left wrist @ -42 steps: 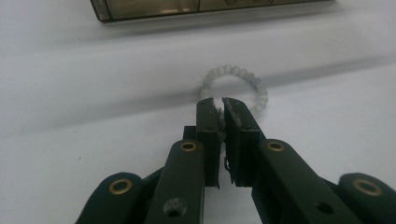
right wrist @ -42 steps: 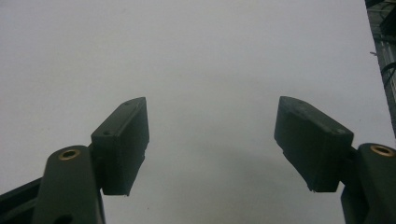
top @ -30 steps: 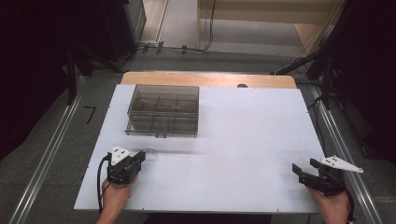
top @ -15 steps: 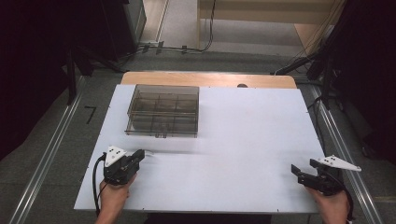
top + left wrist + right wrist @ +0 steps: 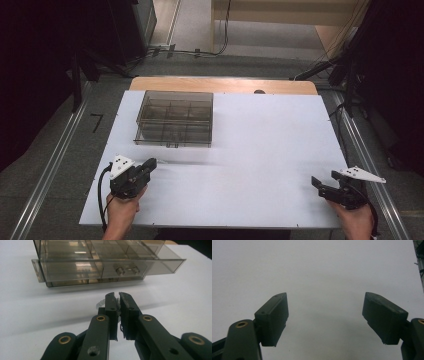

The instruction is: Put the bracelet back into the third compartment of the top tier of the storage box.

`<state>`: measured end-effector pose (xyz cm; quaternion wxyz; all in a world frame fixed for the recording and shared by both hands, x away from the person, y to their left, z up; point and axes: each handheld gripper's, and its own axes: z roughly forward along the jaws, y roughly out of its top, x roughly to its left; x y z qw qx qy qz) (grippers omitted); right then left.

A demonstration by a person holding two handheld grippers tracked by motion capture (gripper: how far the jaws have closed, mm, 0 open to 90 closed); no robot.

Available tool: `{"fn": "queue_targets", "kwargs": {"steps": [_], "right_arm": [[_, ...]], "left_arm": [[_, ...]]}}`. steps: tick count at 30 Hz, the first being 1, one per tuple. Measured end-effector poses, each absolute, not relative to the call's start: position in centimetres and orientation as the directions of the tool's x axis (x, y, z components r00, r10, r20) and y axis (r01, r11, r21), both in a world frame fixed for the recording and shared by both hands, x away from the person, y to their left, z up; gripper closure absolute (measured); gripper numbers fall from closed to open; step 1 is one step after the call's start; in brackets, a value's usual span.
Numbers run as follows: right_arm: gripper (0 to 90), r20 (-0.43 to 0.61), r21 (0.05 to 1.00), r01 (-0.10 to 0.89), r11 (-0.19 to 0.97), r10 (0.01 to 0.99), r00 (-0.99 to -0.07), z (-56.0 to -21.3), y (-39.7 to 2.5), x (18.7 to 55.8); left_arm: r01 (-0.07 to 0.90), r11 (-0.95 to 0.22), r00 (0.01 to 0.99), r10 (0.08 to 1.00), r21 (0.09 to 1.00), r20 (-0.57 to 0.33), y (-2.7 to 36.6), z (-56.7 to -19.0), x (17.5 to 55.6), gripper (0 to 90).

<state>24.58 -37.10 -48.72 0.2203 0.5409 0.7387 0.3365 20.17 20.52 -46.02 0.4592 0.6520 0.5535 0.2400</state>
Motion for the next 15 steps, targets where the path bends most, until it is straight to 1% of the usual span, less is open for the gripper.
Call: {"fn": "queue_targets", "kwargs": {"steps": [7,15], "right_arm": [[19.7,0.040,0.732,0.655,0.187,0.948,-0.315,-48.7,-37.1,24.6],[19.8,0.043,0.731,0.657,0.185,0.948,-0.315,-48.7,-37.2,24.6]], "left_arm": [[0.484,0.047,0.289,0.934,0.874,-0.210,20.3,-45.1,20.0,85.1],[0.482,0.031,0.325,0.922,0.876,-0.212,19.4,-44.7,19.6,85.1]]}}
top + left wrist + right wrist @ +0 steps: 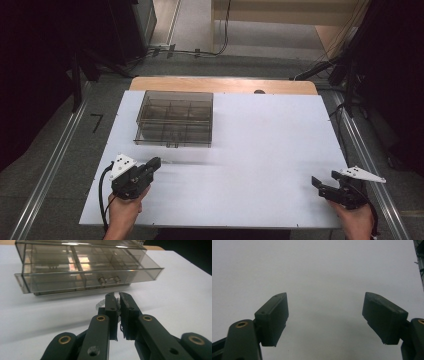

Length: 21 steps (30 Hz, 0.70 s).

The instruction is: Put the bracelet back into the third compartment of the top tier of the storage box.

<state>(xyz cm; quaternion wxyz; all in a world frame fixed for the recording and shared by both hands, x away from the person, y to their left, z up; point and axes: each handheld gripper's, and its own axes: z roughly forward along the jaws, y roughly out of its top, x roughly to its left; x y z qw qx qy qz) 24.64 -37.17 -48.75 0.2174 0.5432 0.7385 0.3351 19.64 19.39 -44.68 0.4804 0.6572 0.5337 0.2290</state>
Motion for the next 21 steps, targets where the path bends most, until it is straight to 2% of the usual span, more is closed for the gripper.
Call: {"fn": "queue_targets", "kwargs": {"steps": [21], "right_arm": [[19.7,0.041,0.727,0.660,0.190,0.947,-0.319,-48.9,-37.0,24.7]], "left_arm": [[0.443,0.026,0.373,0.904,0.896,-0.211,17.9,-43.1,20.1,85.1]]}}
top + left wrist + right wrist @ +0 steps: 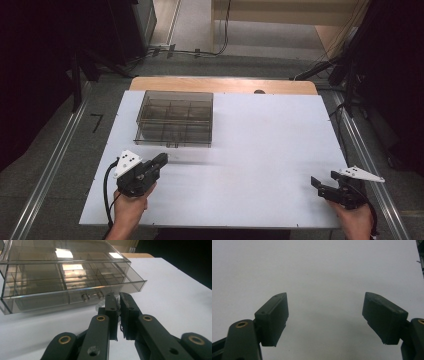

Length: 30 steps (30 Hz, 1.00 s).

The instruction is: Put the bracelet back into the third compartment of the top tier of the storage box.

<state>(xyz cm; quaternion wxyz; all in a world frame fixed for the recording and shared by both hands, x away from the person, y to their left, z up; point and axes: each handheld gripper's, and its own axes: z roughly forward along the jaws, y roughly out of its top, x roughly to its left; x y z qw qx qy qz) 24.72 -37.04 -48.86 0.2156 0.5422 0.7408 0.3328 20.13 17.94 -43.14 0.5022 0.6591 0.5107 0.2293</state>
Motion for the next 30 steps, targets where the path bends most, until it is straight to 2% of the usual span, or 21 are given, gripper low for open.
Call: {"fn": "queue_targets", "kwargs": {"steps": [30], "right_arm": [[19.8,0.042,0.725,0.661,0.192,0.946,-0.321,-48.9,-37.2,24.7]], "left_arm": [[0.414,0.043,0.388,0.895,0.909,-0.220,17.0,-41.8,22.2,85.1]]}}
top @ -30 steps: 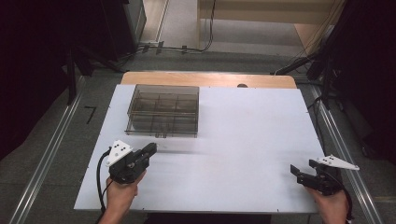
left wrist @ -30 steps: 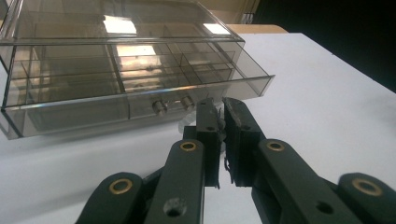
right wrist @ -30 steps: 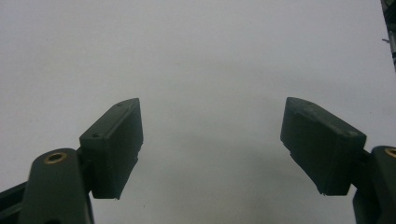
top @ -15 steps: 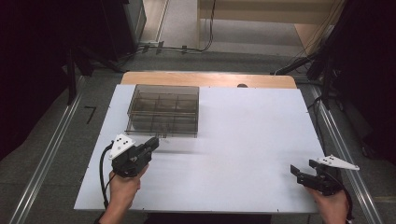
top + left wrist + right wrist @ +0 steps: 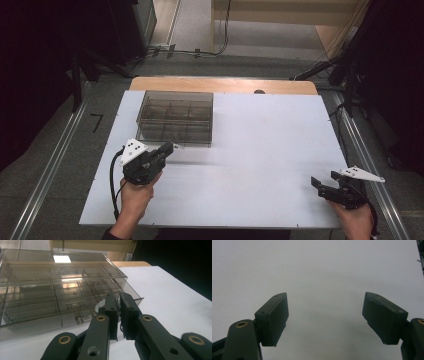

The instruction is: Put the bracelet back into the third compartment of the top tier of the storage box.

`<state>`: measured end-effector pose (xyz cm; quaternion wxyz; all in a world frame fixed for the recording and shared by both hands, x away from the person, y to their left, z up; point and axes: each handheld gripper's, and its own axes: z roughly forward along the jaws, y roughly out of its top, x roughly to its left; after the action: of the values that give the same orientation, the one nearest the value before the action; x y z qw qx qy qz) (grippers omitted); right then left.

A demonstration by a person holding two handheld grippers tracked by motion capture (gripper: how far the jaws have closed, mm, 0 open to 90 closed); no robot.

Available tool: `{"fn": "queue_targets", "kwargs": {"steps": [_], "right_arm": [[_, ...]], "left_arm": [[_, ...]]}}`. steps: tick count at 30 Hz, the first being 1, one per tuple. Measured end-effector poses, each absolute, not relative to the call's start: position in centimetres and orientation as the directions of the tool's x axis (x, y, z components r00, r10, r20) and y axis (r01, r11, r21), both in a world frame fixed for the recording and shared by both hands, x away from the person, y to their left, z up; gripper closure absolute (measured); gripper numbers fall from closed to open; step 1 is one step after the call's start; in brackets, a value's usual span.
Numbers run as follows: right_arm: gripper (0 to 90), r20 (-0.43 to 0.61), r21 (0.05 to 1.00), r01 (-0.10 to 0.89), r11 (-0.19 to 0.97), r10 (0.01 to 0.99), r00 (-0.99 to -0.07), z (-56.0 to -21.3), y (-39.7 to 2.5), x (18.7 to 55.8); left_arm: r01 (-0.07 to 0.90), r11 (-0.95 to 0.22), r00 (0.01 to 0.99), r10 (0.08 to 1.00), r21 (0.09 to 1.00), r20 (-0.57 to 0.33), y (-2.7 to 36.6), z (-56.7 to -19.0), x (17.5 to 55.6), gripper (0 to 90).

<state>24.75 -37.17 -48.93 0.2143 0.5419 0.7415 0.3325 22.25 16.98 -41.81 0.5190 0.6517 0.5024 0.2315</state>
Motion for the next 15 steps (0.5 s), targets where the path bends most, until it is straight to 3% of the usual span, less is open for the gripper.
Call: {"fn": "queue_targets", "kwargs": {"steps": [15], "right_arm": [[19.8,0.045,0.722,0.665,0.191,0.946,-0.321,-49.0,-37.1,24.8]], "left_arm": [[0.410,0.042,0.390,0.895,0.911,-0.217,16.4,-41.8,23.6,85.1]]}}
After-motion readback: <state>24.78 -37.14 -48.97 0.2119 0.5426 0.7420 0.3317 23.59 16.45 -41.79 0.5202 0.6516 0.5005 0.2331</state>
